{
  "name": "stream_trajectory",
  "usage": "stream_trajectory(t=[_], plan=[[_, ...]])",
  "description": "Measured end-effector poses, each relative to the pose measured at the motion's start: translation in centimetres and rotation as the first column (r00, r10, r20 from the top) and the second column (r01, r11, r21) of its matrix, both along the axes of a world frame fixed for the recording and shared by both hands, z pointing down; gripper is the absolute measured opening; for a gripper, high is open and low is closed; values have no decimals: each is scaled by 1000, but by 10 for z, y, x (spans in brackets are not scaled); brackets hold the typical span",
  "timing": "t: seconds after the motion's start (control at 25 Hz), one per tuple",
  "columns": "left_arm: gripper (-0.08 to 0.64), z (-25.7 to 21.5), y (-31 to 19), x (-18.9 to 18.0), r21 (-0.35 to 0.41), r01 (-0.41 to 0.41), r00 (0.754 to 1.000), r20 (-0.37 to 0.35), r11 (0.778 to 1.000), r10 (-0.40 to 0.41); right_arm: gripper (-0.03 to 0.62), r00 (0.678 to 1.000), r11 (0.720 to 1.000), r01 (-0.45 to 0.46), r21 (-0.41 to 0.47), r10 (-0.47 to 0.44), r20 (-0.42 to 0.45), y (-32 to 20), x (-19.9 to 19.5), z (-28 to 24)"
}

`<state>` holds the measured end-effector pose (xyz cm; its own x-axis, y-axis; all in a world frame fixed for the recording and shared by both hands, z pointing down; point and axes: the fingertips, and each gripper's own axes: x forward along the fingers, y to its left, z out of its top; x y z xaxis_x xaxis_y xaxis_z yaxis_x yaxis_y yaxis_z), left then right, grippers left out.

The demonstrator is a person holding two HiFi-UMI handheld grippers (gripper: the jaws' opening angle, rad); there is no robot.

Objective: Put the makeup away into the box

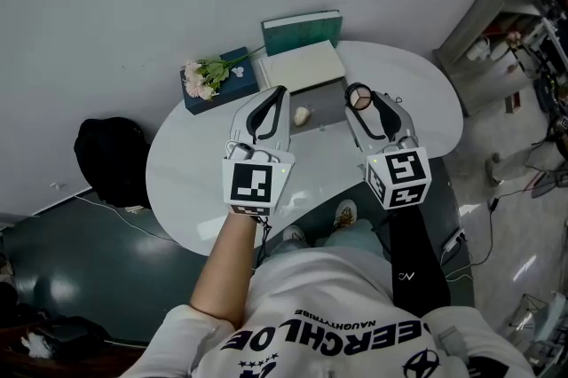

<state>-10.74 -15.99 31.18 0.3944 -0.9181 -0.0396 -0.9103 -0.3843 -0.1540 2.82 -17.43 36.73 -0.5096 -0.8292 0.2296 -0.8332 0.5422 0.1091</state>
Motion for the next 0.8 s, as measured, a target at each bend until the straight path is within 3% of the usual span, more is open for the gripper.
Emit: stream_trajectory(t=[0.28, 0.52, 0.8], plan=[[0, 2, -15, -8, -1, 96, 995, 10, 995, -96, 239, 994, 993, 113, -21, -113, -4, -31, -14, 10], [0, 4, -39, -18, -7, 208, 978, 2, 978, -208, 239, 973, 973, 229, -42, -229, -17, -69, -29, 16], [0, 16, -63, -10, -32, 261, 965, 15, 965, -260, 239, 952, 949, 297, -105, -302, -40, -99, -31, 45]])
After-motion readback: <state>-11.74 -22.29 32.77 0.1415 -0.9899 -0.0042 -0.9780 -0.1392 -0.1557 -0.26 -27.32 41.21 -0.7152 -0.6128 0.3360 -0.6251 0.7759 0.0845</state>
